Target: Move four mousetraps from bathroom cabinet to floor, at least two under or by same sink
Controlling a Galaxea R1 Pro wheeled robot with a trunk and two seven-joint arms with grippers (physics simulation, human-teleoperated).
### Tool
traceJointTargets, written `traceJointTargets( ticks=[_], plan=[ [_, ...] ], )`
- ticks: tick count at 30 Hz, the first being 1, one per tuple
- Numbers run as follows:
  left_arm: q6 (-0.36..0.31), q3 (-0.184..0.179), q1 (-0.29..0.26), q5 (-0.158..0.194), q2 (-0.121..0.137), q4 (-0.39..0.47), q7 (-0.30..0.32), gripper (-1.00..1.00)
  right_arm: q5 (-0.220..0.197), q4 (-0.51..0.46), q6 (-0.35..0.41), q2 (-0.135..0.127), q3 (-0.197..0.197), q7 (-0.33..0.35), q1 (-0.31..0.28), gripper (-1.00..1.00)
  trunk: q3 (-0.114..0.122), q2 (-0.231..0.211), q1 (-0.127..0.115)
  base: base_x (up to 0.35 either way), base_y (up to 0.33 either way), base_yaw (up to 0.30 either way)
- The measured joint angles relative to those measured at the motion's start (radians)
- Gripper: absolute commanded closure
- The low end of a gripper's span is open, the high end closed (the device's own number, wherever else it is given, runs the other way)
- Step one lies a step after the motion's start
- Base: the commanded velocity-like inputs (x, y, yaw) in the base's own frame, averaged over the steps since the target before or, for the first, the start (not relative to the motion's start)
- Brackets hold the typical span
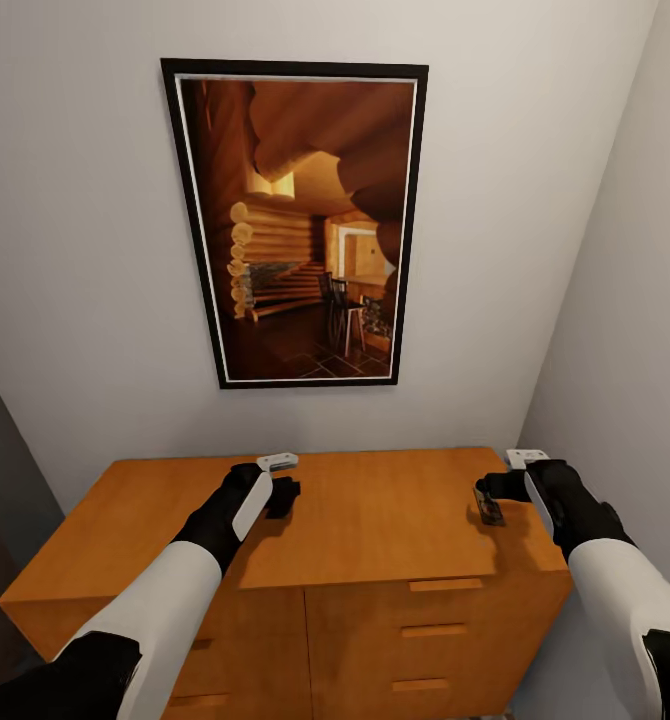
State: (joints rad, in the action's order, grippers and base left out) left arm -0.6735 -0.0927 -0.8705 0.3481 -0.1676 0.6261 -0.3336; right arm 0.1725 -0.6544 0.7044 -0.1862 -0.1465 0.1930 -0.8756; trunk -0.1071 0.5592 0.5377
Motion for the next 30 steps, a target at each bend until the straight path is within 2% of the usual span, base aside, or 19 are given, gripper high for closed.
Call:
traceJointTargets(
  ticks=[18,22,24,30],
  plan=[
    [0.001,0.0,0.0,0.001,-0.001,0.0,0.0,1.0,-0.007,0.008,0.004,0.002,0.001,-0.006,-0.001,-1.0,0.0,0.0,0.0,0.0,0.0,0.0],
    [0.001,-0.002,0.0,-0.001,-0.007,0.0,-0.001,1.0,-0.008,0.009,0.005,0.002,0.001,-0.013,-0.02,-1.0,0.0,0.0,0.0,0.0,0.0,0.0],
    [0.002,-0.002,0.0,-0.001,-0.007,0.0,-0.002,1.0,-0.008,0.052,0.006,0.003,0.001,-0.027,-0.053,-1.0,0.0,0.0,0.0,0.0,0.0,0.0],
    [0.002,-0.002,0.0,0.0,-0.007,0.0,-0.002,1.0,-0.003,0.108,0.002,0.003,0.002,-0.047,-0.07,-1.0,0.0,0.0,0.0,0.0,0.0,0.0]
  ],
)
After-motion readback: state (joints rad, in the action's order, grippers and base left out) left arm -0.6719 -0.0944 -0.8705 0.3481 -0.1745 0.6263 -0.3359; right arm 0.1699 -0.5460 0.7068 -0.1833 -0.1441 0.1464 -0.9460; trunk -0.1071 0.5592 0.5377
